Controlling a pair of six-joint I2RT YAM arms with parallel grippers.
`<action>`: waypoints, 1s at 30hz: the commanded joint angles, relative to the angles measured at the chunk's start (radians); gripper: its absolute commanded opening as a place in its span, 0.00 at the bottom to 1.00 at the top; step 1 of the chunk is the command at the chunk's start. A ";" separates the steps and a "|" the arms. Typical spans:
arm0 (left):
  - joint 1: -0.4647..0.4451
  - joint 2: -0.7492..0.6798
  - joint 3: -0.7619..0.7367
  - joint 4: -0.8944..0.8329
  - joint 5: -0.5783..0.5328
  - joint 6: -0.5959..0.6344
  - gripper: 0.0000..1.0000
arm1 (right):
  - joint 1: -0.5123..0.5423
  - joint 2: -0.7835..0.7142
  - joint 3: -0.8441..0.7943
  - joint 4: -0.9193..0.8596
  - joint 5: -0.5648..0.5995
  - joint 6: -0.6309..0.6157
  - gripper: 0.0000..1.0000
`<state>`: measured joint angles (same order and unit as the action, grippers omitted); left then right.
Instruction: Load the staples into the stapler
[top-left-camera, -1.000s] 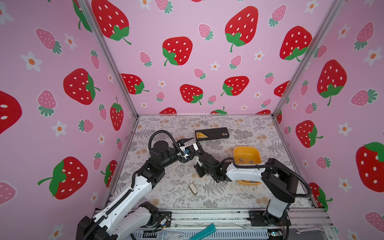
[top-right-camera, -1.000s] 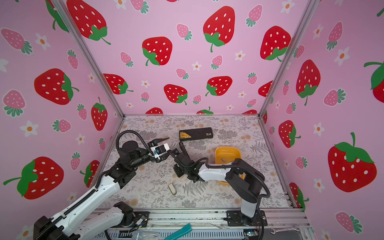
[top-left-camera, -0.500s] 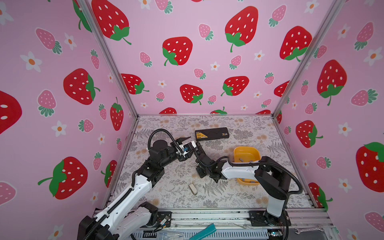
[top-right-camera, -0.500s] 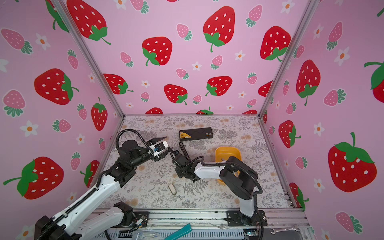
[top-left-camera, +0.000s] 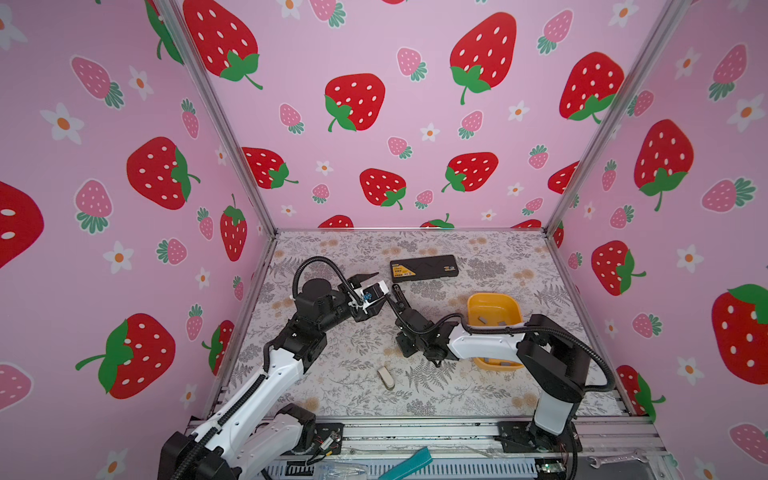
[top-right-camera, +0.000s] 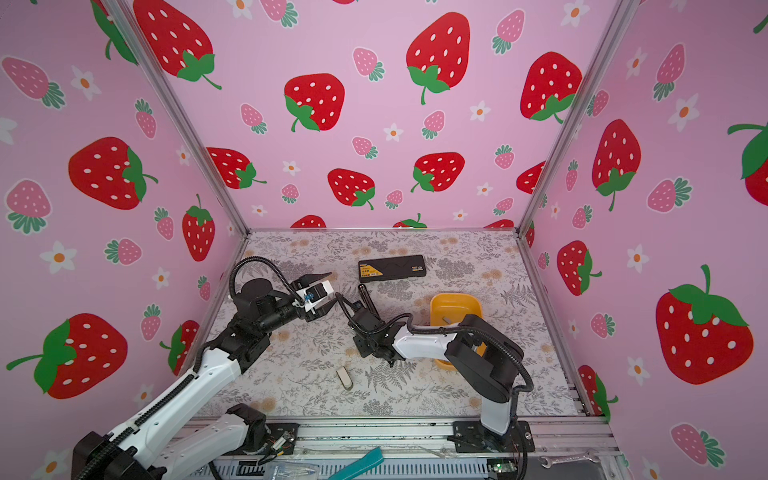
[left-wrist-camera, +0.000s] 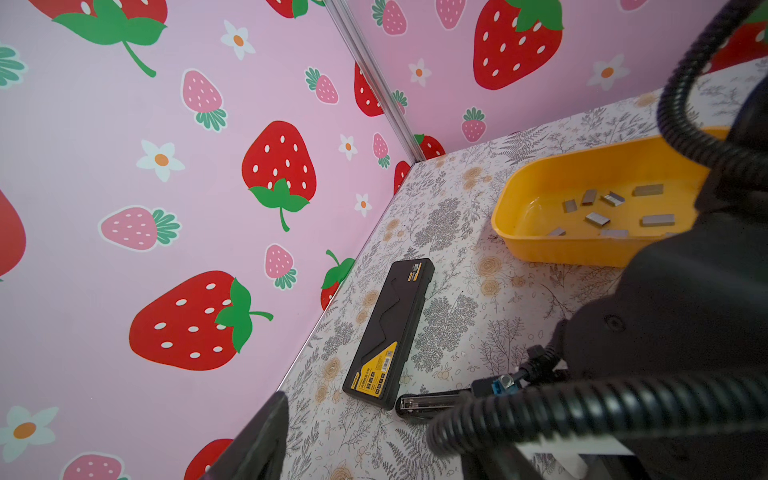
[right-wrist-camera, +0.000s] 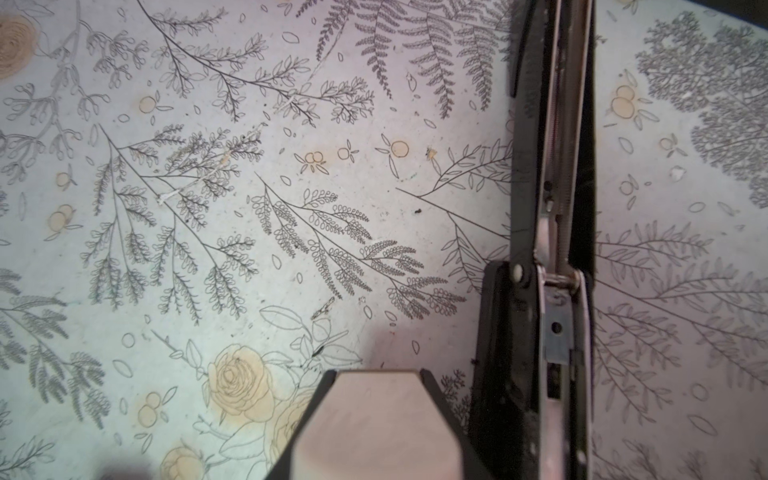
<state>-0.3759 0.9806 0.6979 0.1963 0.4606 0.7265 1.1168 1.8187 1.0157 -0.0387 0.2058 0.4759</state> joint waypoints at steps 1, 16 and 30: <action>0.017 -0.023 0.020 -0.001 0.087 0.098 0.68 | 0.003 0.033 -0.006 -0.049 -0.020 0.023 0.30; 0.007 0.020 0.093 -0.350 0.218 0.383 0.75 | -0.020 0.019 -0.017 -0.031 -0.066 0.022 0.64; 0.015 -0.059 0.058 -0.265 0.234 0.329 0.76 | -0.045 -0.145 -0.093 0.024 -0.074 0.009 0.77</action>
<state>-0.3645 0.9501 0.7441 -0.1024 0.6586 1.0649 1.0843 1.7233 0.9417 -0.0299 0.1360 0.4923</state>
